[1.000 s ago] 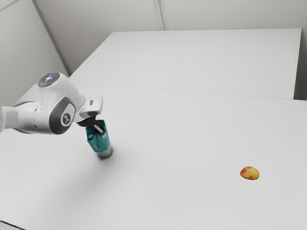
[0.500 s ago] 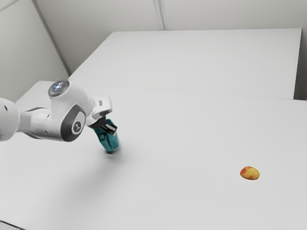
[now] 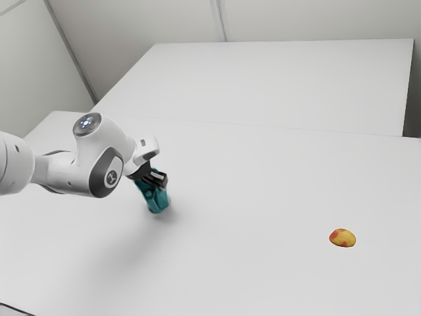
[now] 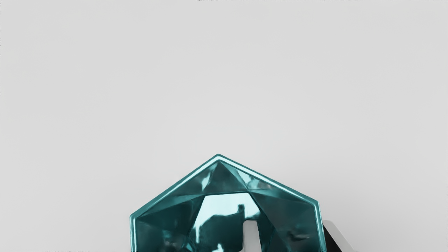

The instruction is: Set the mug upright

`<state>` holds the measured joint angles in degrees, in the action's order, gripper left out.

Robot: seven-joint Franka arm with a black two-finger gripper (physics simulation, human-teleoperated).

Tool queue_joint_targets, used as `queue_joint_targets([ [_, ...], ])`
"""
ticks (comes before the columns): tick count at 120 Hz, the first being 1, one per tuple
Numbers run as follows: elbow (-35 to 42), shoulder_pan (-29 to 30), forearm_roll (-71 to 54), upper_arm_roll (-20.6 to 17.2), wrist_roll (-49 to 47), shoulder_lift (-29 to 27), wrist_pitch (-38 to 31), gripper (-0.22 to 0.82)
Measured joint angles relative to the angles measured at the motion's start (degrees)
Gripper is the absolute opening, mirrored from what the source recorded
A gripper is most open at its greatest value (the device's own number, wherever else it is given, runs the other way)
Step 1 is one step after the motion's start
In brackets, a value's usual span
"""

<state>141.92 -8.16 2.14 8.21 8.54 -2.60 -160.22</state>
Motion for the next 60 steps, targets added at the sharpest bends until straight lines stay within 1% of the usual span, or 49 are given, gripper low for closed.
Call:
queue_joint_targets([
  [10, -0.04, 0.11, 0.12, -0.31, -0.70, -0.50, 0.03, 0.24],
  [20, -0.04, -0.08, 0.17, -0.44, -1.32, -1.22, 0.05, 0.32],
  [41, -0.34, 0.03, 0.23, -1.45, -2.38, -3.00, 0.40, 0.43],
  [60, -5.65, 0.15, 0.15, -2.90, -2.99, -2.29, 4.18, 0.52],
])
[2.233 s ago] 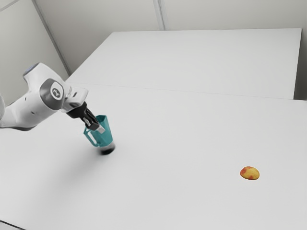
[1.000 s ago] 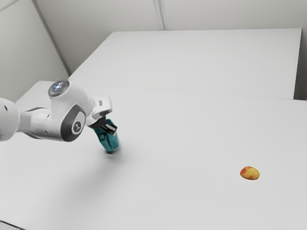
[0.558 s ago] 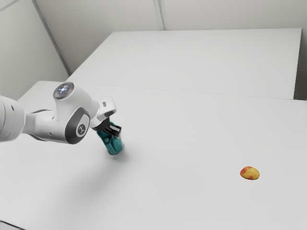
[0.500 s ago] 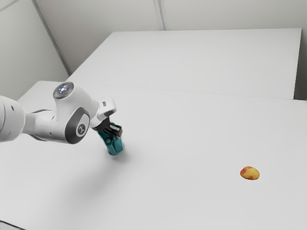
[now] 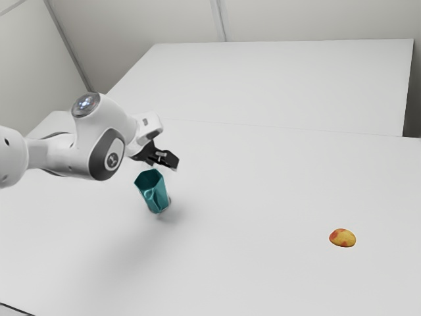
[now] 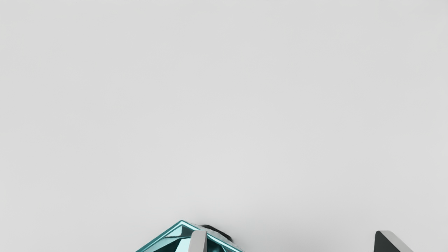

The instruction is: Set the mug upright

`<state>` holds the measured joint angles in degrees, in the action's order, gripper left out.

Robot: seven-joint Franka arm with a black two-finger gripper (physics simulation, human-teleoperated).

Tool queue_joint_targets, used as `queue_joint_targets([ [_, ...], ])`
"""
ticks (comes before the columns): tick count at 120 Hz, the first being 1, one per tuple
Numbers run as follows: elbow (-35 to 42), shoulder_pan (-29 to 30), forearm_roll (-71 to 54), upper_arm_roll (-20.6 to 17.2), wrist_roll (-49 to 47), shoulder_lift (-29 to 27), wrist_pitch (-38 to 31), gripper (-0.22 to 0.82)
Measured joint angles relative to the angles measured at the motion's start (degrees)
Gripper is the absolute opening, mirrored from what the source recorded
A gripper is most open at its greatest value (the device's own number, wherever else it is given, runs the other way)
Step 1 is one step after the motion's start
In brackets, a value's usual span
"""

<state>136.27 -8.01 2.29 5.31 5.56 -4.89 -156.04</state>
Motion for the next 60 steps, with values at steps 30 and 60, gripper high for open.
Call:
queue_joint_targets([
  [30, -31.84, -0.57, -0.09, -0.10, 0.96, 6.73, 29.92, 0.58],
  [60, -36.79, 1.03, -0.12, -0.70, 3.66, 3.74, 48.44, 0.60],
])
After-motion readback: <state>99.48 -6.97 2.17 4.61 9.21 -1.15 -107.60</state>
